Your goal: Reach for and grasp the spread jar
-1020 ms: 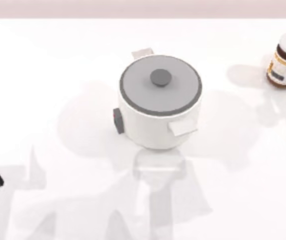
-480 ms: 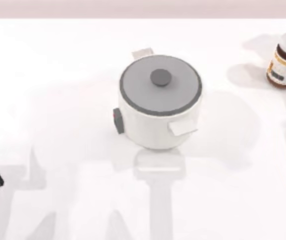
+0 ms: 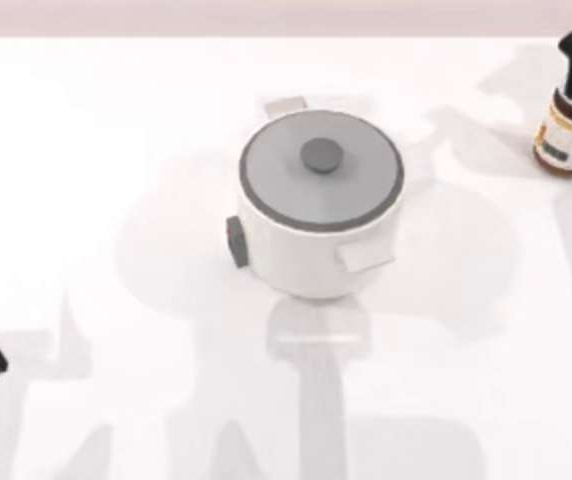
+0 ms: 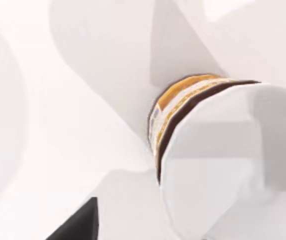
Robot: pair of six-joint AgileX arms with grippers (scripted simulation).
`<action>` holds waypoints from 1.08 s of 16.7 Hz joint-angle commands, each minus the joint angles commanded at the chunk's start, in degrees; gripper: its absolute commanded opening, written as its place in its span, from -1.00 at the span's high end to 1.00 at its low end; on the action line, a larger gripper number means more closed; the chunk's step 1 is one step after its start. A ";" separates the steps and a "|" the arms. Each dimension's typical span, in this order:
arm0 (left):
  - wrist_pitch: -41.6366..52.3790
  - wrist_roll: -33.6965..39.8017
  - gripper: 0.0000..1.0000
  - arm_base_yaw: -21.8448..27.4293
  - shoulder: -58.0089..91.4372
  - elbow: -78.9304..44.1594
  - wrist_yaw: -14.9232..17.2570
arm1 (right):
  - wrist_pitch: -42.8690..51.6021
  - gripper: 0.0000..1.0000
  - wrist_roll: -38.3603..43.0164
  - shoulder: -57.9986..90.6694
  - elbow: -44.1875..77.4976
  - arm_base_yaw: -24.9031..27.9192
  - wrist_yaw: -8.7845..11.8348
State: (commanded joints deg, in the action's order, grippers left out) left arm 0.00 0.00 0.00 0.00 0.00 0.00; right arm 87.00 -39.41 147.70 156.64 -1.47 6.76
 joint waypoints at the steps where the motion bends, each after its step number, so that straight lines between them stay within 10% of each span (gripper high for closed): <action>1: 0.00 0.00 -1.00 0.00 0.00 0.00 0.00 | 1.46 -1.00 -0.76 2.69 3.05 -0.04 0.11; 18: 0.00 0.00 -1.00 0.00 0.00 0.00 0.00 | -6.40 -1.00 -1.68 5.39 -4.43 0.55 0.32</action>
State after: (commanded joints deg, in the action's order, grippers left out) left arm 0.00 0.00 0.00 0.00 0.00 0.00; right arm 80.60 -41.09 153.09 152.21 -0.92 7.07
